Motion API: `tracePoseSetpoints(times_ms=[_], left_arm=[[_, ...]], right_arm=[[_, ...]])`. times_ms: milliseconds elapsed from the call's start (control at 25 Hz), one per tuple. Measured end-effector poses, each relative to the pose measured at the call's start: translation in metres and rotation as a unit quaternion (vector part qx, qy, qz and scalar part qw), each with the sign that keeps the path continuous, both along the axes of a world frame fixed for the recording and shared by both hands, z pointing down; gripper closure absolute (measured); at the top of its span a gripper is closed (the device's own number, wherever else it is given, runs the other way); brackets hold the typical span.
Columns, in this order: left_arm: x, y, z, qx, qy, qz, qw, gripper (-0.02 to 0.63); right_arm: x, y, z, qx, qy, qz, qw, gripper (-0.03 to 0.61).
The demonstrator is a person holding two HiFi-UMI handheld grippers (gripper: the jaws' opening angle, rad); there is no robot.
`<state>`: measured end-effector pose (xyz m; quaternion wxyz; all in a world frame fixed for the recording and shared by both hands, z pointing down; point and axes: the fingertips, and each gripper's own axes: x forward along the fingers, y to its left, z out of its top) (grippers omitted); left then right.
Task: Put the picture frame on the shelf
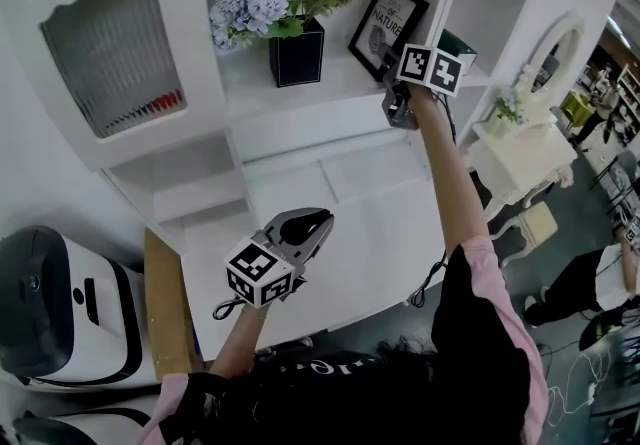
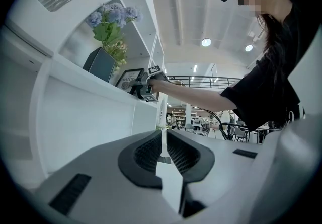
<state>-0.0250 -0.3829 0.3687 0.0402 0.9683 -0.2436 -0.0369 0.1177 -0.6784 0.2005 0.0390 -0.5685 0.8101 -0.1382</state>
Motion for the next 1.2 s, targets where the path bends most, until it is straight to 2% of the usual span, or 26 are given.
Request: tracePoseSetpoints(times_ms=[440,600,800,1200], left_arm=[[-0.014,0.000,0.004,-0.004,0.003,-0.018,0.9998,0.574],[-0.019,0.001,0.006,-0.005,0.002,-0.028,0.9996,0.574],[-0.016,0.005,0.005,-0.005,0.000,-0.025,0.9997,0.574],[-0.002,0.019,-0.001,0.004,0.003,-0.017,0.9998,0.574]], right_arm=[[0.004,0.005,-0.004,0.027,0.060,0.024,0.998,0.480],[0.001,0.013,-0.010,0.031,0.056,0.016,0.998,0.398],[0.009,0.028,-0.019,0.048,0.085,0.027,0.995,0.385],[0.000,0.102,-0.023,0.090,0.091,-0.032,0.991,0.385]])
